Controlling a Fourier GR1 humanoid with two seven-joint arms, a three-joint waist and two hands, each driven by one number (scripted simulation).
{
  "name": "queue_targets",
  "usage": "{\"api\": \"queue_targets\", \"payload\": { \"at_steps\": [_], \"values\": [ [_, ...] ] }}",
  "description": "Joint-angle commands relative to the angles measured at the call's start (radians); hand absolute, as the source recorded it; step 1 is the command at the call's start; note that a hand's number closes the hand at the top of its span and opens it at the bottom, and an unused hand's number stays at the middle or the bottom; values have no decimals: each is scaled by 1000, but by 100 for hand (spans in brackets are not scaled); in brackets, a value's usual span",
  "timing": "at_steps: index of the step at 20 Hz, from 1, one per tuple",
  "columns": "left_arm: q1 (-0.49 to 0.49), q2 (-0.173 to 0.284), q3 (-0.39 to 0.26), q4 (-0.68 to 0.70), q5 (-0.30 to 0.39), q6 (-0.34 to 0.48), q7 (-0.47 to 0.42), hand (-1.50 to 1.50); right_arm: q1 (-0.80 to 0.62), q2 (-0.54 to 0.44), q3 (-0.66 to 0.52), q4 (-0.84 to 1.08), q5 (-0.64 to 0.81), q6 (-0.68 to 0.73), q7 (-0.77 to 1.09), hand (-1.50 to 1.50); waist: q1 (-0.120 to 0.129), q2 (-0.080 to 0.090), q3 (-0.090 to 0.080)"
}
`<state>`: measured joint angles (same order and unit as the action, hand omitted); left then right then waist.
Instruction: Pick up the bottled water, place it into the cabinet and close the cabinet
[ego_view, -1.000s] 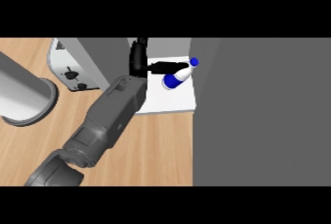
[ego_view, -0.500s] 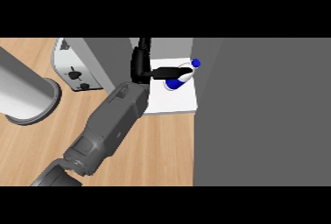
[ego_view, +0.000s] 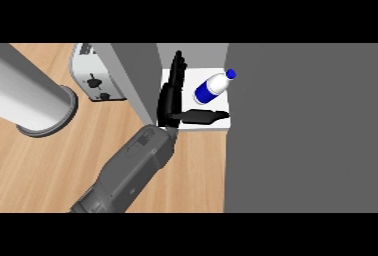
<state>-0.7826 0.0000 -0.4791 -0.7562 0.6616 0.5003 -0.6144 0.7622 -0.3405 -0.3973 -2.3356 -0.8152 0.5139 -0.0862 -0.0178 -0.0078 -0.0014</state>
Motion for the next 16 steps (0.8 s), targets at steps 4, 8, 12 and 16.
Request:
{"api": "queue_targets", "payload": {
  "at_steps": [4,8,12,16],
  "values": [
    [241,7,-96,-286,-24,48,9,-150,20,-16,-35,-204,-52,-122,108,-150,29,-1,-1],
    [396,0,-204,-475,-54,123,17,-150,2,17,-7,-150,19,-67,71,-150,25,-2,1],
    [527,84,-287,-640,-75,70,60,150,24,27,-7,-152,59,-21,56,150,24,-3,1],
    [594,135,-307,-708,-89,44,48,150,-8,-31,-7,-193,28,-33,100,150,24,3,0]
  ]
}}
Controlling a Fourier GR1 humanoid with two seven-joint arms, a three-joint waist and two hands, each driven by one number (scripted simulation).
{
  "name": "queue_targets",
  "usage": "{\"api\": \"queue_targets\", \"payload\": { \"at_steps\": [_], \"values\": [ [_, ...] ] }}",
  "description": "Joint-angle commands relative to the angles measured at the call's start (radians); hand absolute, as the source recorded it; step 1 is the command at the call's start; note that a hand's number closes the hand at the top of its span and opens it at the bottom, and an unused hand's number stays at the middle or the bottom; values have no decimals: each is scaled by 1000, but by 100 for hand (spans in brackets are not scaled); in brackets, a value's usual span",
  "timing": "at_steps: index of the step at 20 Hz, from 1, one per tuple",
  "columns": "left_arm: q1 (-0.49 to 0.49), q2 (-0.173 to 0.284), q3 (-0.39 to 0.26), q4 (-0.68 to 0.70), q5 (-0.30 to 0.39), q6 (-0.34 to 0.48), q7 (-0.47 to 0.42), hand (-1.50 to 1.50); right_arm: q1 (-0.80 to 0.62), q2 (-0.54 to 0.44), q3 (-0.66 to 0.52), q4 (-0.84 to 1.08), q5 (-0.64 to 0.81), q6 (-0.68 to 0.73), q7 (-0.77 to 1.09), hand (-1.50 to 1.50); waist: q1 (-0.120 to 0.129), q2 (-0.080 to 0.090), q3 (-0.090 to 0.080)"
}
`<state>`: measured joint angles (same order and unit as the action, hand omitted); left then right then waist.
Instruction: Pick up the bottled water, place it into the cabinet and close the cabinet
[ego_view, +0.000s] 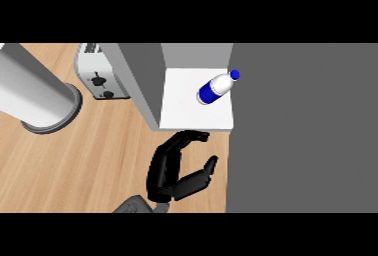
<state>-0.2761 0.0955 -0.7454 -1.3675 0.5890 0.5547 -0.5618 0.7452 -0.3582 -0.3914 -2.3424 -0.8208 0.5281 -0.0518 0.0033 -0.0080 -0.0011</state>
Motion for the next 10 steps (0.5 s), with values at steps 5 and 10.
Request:
{"api": "queue_targets", "payload": {
  "at_steps": [5,10],
  "values": [
    [217,206,-60,-299,-38,-15,26,150,63,-7,34,-173,55,76,56,150,-2,0,0],
    [305,347,-4,-372,0,-88,18,150,84,-63,76,-204,95,146,94,150,2,0,-1]
  ]
}}
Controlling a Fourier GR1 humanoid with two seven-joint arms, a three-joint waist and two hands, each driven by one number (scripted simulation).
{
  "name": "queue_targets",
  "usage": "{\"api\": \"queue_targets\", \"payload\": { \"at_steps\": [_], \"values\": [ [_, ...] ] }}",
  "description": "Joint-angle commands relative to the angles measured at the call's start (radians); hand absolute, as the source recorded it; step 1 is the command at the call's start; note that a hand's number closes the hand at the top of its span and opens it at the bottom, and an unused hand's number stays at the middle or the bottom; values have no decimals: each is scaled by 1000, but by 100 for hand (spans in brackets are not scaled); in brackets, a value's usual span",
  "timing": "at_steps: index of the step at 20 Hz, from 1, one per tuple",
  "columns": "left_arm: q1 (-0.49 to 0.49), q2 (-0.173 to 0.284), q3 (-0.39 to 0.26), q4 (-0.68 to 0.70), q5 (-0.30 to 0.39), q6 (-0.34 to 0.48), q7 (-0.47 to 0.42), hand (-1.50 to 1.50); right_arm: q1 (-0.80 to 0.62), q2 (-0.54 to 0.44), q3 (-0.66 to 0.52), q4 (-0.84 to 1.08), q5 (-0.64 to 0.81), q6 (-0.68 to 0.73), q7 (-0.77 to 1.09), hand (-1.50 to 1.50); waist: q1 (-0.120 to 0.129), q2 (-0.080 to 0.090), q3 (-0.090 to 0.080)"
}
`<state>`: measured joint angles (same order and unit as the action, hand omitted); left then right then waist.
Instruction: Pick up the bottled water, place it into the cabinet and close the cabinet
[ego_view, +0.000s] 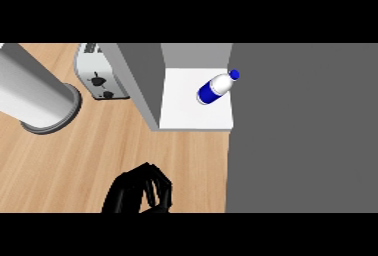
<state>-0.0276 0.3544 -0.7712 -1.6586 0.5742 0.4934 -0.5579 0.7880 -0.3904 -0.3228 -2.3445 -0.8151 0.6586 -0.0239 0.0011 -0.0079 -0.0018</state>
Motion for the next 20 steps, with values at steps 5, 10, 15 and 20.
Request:
{"api": "queue_targets", "payload": {
  "at_steps": [5,10,15,20],
  "values": [
    [159,204,100,-131,46,-100,-60,150,72,-10,67,-265,120,95,50,150,-9,-6,-2],
    [201,303,209,-214,136,-177,-46,-150,49,-13,68,-310,109,78,36,150,-11,-7,-5],
    [271,362,286,-236,175,-217,-82,-150,45,-17,147,-333,143,123,54,150,-11,-11,-7],
    [336,446,380,-300,232,-248,-76,-150,-17,-48,204,-315,171,126,86,150,18,-14,-8]
  ]
}}
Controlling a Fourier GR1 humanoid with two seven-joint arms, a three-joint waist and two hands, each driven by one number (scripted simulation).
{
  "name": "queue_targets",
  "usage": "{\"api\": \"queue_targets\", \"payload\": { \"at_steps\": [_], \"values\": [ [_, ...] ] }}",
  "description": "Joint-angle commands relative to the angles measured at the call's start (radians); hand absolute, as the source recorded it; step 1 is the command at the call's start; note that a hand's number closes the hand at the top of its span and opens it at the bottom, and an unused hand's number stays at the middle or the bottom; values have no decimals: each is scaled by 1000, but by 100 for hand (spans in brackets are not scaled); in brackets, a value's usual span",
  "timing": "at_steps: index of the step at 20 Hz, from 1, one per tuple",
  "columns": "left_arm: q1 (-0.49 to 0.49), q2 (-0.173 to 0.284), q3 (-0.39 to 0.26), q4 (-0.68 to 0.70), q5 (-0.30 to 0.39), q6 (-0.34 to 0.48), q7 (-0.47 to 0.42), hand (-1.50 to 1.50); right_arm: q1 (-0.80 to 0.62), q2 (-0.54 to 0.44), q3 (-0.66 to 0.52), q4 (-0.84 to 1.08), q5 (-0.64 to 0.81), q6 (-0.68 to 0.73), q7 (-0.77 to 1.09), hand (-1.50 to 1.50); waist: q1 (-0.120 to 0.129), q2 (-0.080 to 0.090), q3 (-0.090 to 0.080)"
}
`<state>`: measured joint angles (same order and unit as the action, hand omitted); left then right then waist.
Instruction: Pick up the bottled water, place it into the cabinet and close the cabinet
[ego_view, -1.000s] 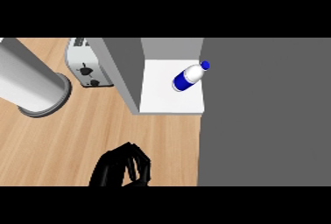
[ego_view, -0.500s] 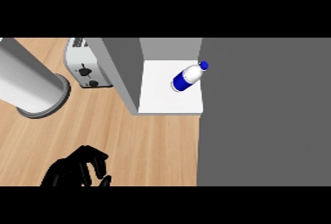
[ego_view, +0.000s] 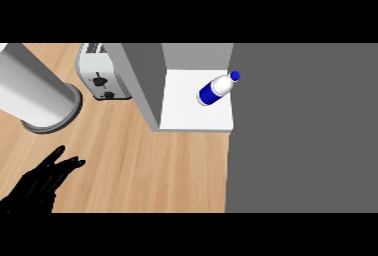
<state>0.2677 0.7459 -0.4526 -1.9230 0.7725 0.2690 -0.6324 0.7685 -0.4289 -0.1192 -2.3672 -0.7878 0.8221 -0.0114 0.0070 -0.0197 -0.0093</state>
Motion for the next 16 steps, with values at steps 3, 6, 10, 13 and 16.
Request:
{"api": "queue_targets", "payload": {
  "at_steps": [3,6,10,13,16],
  "values": [
    [71,81,95,-30,57,-54,-10,-150,-39,-20,49,-299,146,-49,95,150,19,-4,-5],
    [108,94,107,-42,83,-88,-14,-150,-79,-41,87,-301,145,-53,117,150,22,-11,-10],
    [139,127,152,-44,117,-112,-6,-150,-161,-54,160,-285,169,-65,154,150,26,-11,-10],
    [163,132,161,-47,129,-137,-18,-150,-226,-76,210,-267,182,-74,194,150,31,-15,-13],
    [186,164,194,-60,148,-163,-15,-150,-299,-86,239,-241,188,-110,229,150,44,-19,-14]
  ]
}}
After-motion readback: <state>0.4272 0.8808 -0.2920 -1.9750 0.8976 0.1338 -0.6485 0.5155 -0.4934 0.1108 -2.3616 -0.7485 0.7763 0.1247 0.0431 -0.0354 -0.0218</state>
